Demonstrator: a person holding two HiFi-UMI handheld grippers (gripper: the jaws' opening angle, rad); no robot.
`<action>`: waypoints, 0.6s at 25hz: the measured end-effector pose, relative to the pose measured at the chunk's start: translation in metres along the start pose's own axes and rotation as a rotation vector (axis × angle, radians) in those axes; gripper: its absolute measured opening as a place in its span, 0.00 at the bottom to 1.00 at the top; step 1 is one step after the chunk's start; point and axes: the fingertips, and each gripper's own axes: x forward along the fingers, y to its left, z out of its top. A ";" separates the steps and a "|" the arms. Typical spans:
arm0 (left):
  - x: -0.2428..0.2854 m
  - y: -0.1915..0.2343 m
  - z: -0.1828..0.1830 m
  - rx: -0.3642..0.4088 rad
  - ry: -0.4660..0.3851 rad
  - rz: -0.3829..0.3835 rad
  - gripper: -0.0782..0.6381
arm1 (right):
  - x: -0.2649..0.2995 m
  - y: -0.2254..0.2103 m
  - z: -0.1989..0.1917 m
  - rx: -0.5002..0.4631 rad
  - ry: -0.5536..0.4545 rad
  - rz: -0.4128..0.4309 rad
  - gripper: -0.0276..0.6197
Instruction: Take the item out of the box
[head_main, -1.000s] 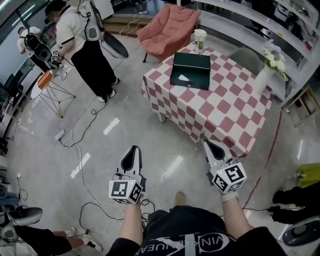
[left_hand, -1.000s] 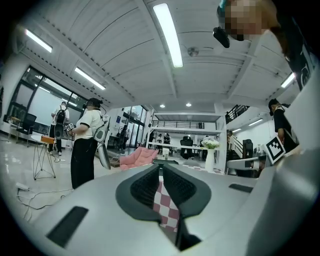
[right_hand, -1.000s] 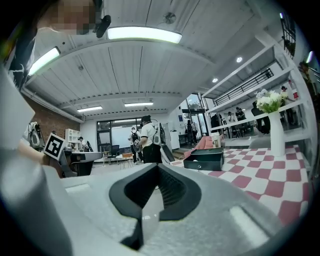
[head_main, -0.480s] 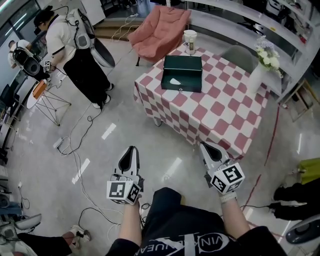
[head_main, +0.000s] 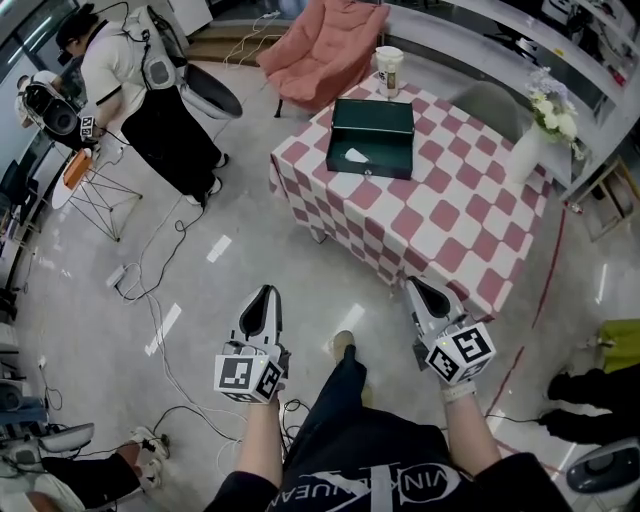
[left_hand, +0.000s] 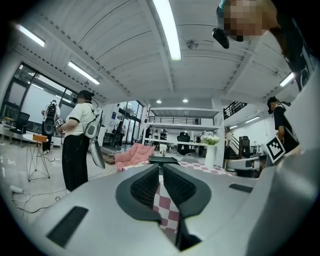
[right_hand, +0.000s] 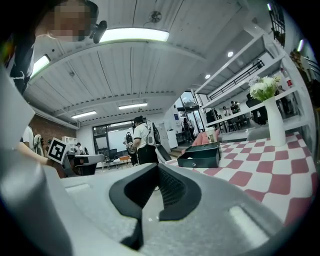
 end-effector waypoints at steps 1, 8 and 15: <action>0.007 0.002 0.000 -0.002 -0.002 -0.001 0.15 | 0.004 -0.002 0.003 -0.006 -0.003 0.004 0.05; 0.064 0.005 0.009 -0.013 -0.020 -0.060 0.15 | 0.034 -0.022 0.021 -0.033 -0.009 0.022 0.05; 0.114 0.009 0.011 -0.018 0.001 -0.113 0.15 | 0.070 -0.043 0.030 -0.031 0.004 0.027 0.05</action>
